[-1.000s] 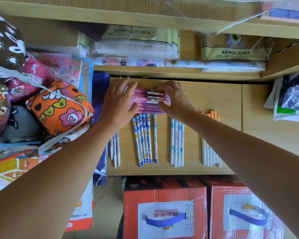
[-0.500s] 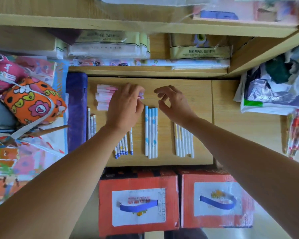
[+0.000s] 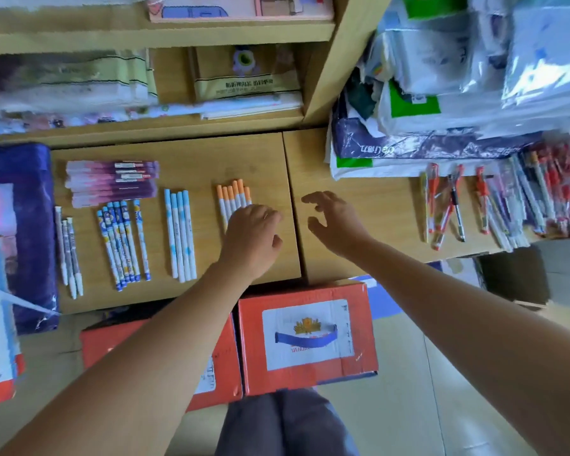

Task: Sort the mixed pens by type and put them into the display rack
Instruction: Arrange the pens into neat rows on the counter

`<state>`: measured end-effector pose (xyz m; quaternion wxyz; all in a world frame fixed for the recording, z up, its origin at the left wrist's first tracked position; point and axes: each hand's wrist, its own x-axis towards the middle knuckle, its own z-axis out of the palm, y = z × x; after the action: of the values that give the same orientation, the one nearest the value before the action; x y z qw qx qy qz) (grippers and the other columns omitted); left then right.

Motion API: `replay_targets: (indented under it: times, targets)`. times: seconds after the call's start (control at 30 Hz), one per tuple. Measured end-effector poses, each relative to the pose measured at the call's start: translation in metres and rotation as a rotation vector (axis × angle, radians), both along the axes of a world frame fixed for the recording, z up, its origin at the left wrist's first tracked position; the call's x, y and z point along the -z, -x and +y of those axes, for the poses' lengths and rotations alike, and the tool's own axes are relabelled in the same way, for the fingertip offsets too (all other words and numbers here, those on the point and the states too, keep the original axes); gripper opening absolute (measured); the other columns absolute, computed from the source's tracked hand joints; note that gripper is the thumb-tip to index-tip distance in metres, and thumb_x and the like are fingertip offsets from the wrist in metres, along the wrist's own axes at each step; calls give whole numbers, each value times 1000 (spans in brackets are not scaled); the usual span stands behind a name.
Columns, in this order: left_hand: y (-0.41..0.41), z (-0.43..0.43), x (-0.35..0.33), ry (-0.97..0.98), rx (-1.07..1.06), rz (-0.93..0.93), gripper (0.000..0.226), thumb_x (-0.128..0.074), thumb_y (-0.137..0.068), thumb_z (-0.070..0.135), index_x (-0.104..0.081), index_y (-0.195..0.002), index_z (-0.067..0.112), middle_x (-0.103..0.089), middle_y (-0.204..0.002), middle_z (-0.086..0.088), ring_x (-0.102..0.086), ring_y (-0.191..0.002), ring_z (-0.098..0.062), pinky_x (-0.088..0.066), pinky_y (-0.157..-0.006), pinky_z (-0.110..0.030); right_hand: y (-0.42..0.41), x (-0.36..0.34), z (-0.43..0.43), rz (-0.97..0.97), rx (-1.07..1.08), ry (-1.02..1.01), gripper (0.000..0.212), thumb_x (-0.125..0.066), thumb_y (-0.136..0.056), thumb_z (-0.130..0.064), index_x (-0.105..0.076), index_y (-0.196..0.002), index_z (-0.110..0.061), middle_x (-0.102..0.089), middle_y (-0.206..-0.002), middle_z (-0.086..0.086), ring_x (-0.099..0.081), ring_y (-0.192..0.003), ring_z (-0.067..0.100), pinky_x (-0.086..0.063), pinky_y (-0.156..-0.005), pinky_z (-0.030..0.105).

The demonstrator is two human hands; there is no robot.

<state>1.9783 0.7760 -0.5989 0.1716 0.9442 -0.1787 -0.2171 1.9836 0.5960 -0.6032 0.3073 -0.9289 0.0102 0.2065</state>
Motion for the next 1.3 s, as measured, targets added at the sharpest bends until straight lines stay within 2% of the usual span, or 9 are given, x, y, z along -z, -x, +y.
replay_targets:
  times: [0.17,0.37,0.5,0.57,0.73,0.8,0.97,1.2,1.3]
  targets:
    - [21,-44,16,-202,211,120,58,-42,-98,31,-22,-151,22,-7,-161,-6,0,-148,-27,-4,-119,-46,46,12,-55,242,-60,325,62,-53,-94,-27,-27,-150,-19,-7,-161,5,-16,-145,28,-26,-111,43]
    - [35,-75,34,-255,279,234,59,-34,-101,38,-12,-153,24,7,-162,-4,6,-148,-25,1,-120,-44,81,40,-89,310,-73,344,67,-51,-95,-33,-16,-152,-29,3,-162,-2,-11,-147,22,-26,-112,43]
    - [42,-89,39,-307,226,189,56,-37,-100,36,-23,-151,21,-2,-161,-8,-4,-148,-29,-7,-120,-46,83,46,-95,273,-48,261,65,-54,-94,-32,-22,-151,-29,-2,-162,-1,-14,-147,23,-30,-113,43]
    - [42,-99,37,-338,169,149,50,-41,-98,35,-35,-145,19,-15,-158,-11,-16,-144,-32,-16,-118,-46,79,49,-102,237,16,159,57,-56,-93,-30,-36,-146,-24,-20,-159,4,-30,-140,27,-36,-108,42]
    - [35,-149,29,-355,112,107,48,-47,-95,32,-41,-141,20,-34,-146,-12,-32,-133,-32,-26,-109,-42,72,47,-153,-22,279,9,28,-53,-90,-19,-63,-115,-17,-62,-113,4,-63,-93,24,-52,-78,38]
    - [32,-176,30,-290,94,81,53,-48,-94,29,-35,-145,23,-31,-149,-11,-28,-137,-30,-24,-111,-41,70,44,-185,-80,331,-1,24,-51,-90,-16,-65,-110,-16,-65,-105,3,-63,-85,21,-52,-72,33]
    - [34,-262,41,-280,110,241,66,-40,-99,38,-4,-153,29,15,-160,-5,8,-148,-27,-11,-118,-51,73,41,-281,-77,314,28,22,-51,-90,-15,-63,-108,-16,-66,-95,4,-62,-76,23,-50,-62,34]
    - [36,-349,47,-432,-106,394,73,-37,-99,42,1,-153,12,15,-158,-18,8,-147,-36,-17,-117,-48,60,36,-392,48,264,122,19,-51,-91,-17,-63,-105,-15,-69,-90,7,-63,-75,27,-50,-61,35]
    - [32,-358,37,-452,-152,352,66,-42,-98,40,-17,-149,6,-5,-158,-22,-12,-145,-39,-28,-111,-45,52,38,-412,41,316,180,13,-54,-90,-19,-61,-99,-14,-68,-82,7,-62,-71,28,-51,-57,34]
